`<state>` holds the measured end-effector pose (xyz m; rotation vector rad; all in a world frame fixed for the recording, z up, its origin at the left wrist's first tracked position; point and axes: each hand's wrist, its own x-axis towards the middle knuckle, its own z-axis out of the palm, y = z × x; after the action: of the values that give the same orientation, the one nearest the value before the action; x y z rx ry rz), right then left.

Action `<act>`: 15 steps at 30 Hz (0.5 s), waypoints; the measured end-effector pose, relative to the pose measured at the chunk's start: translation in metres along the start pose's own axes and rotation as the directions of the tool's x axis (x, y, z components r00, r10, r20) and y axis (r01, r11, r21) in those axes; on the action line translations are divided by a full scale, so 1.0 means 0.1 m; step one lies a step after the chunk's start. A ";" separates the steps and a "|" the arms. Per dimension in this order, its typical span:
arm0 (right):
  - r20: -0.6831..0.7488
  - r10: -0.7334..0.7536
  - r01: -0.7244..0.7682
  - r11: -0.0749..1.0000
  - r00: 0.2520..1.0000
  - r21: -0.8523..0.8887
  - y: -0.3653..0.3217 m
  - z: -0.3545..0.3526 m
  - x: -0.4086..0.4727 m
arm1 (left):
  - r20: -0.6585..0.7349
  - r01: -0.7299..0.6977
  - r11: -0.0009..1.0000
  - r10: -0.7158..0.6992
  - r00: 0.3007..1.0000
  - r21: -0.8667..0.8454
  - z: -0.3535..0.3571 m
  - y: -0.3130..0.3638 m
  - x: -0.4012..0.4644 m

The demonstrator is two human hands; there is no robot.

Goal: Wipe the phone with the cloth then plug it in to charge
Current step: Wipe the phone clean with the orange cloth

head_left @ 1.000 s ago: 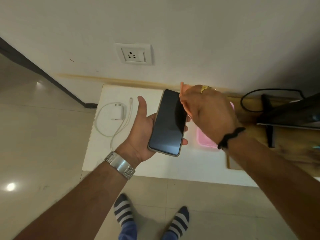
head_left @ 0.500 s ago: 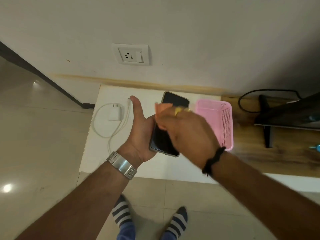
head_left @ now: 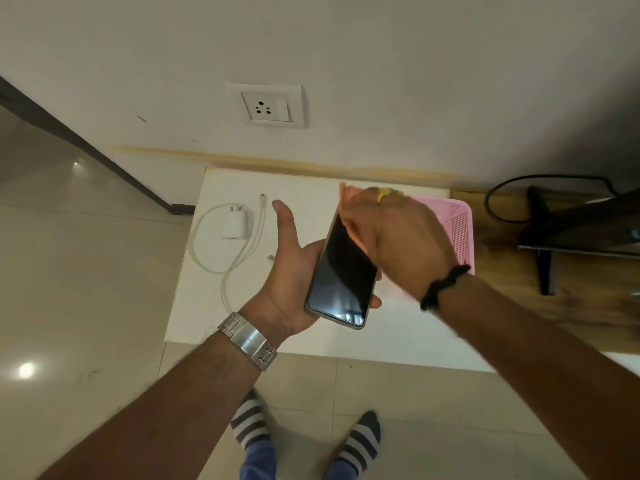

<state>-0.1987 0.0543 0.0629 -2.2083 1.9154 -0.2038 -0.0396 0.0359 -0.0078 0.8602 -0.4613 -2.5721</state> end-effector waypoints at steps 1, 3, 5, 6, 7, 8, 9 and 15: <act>-0.030 0.049 -0.049 0.999 0.998 -0.010 0.07 0.00 0.06 | -0.003 -0.004 1.000 0.004 1.000 0.008 0.01 0.00 0.01; -0.069 0.079 -0.078 0.997 0.995 0.016 0.02 0.03 0.07 | -0.028 -0.015 1.000 0.016 0.999 0.014 -0.01 0.04 0.04; -0.016 -0.005 0.006 0.997 1.000 0.082 -0.26 0.11 -0.13 | -0.082 -0.016 1.000 0.017 0.996 0.016 -0.06 0.09 0.06; 0.039 -0.069 0.063 0.989 0.997 0.136 -0.42 0.14 -0.28 | -0.099 -0.022 1.000 0.023 0.995 0.013 -0.09 0.12 0.07; 0.095 -0.123 0.104 0.978 0.988 0.183 -0.52 0.14 -0.38 | -0.109 -0.032 0.999 0.033 0.994 0.011 -0.11 0.14 0.06; 0.123 -0.147 0.120 0.971 0.981 0.205 -0.51 0.15 -0.41 | -0.115 -0.038 0.999 0.038 0.993 0.007 -0.12 0.14 0.05; 0.108 -0.131 0.108 0.975 0.985 0.197 -0.43 0.13 -0.36 | -0.120 -0.035 0.999 0.035 0.992 0.000 -0.12 0.14 0.05; 0.003 0.140 -0.140 0.990 0.990 -0.008 0.14 0.20 0.07 | -0.116 -0.053 0.999 0.054 0.992 0.014 -0.14 0.14 0.12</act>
<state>-0.2063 0.0467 0.0397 -2.0668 2.0629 -0.1698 -0.0363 0.0157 -0.0188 0.9819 -0.4582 -2.4574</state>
